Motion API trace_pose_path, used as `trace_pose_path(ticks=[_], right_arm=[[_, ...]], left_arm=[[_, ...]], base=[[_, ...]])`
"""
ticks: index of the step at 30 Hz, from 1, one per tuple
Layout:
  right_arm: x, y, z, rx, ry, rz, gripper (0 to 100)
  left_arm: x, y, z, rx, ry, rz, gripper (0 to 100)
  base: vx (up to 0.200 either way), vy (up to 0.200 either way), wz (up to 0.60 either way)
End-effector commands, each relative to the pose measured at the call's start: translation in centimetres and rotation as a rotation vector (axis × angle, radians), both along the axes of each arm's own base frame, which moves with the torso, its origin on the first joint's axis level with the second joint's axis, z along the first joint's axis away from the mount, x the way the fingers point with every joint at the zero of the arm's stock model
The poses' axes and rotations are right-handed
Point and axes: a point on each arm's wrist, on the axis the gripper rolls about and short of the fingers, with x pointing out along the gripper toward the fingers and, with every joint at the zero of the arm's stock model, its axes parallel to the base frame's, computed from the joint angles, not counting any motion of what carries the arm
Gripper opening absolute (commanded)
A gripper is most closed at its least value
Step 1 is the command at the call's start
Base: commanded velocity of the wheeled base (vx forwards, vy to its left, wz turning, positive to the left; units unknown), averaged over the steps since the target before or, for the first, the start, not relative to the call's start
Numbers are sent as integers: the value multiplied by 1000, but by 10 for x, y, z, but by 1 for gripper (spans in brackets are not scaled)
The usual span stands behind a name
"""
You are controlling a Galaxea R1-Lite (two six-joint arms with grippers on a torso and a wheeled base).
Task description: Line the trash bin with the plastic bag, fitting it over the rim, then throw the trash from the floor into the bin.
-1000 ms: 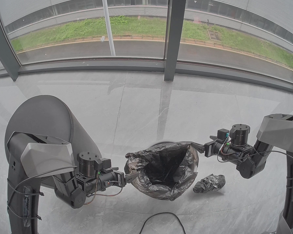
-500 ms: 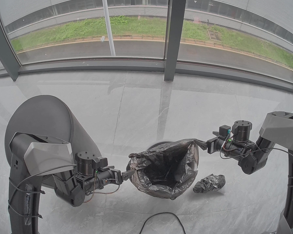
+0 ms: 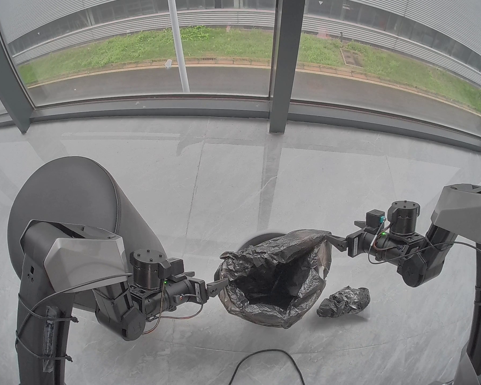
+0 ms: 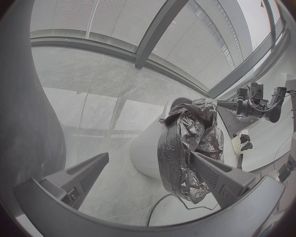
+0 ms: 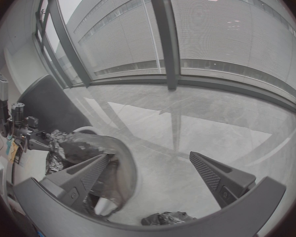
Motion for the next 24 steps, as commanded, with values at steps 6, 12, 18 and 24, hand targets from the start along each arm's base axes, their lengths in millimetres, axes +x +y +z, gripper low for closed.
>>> trace_pose_path(ticks=[6, 12, 18, 24], right_arm=[[-9, 19, 4, 9, 3, 74, 100], [-8, 17, 4, 7, -1, 68, 100], [-7, 16, 5, -3, -11, 71, 100], [-14, 35, 7, -44, -21, 138, 100]], left_arm=[[6, 8, -2, -3, 0, 29, 100], [16, 15, -4, 3, -13, 100, 100], [29, 16, -6, -15, -39, 139, 100], [27, 1, 0, -30, -73, 92, 100]], base=[[0, 0, 0], [0, 0, 0], [0, 0, 0], [0, 0, 0]])
